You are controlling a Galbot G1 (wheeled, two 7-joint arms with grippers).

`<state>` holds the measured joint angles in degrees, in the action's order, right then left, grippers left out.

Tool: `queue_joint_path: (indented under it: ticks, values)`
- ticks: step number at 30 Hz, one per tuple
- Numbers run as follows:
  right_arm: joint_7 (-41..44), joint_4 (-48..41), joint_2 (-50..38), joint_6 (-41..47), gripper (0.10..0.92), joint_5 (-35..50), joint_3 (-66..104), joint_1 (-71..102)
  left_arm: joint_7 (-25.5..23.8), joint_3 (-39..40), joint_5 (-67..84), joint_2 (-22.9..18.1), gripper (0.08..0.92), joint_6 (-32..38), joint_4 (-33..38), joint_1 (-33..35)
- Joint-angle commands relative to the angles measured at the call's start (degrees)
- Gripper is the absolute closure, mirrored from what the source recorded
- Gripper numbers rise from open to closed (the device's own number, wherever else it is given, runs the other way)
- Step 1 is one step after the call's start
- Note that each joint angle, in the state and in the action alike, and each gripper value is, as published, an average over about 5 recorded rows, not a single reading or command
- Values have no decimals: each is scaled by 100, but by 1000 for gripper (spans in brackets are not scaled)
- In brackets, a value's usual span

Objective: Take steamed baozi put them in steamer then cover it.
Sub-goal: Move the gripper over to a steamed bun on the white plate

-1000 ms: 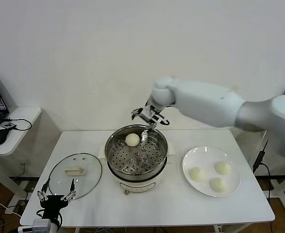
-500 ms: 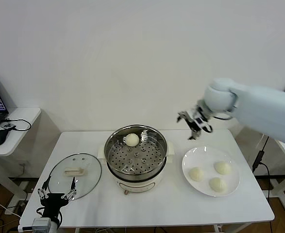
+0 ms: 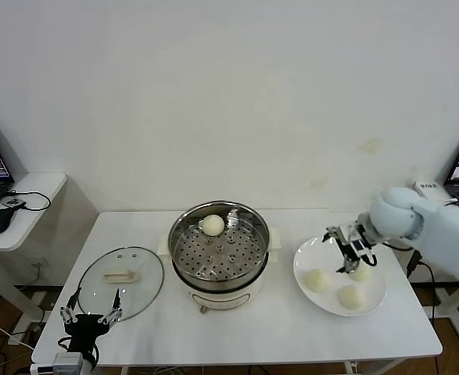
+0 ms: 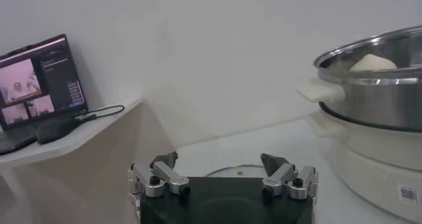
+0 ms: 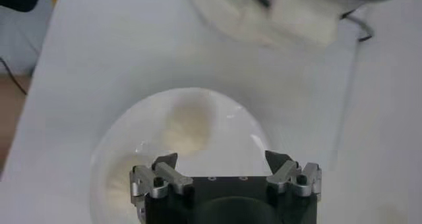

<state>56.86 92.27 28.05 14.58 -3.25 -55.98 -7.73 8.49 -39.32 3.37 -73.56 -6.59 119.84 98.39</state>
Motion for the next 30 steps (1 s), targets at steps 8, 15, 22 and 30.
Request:
queue_joint_path:
  ticks: [8, 15, 22, 30]
  values:
    - [-193, -1008, 664, -77, 203, -364, 636, 1082, -6, -86, 10, 7, 177, -4, -28, 10]
    - [-239, -1311, 1107, -77, 205, -363, 575, 1086, -7, -123, 22, 8, 177, -4, -78, -19]
    - [-259, -1532, 1351, -73, 225, -372, 562, 1100, -7, -145, 28, 10, 177, -2, -130, -38]
    - [-230, -1543, 1368, 30, 295, -412, 539, 1121, -7, -168, 50, 8, 177, -3, -126, -42]
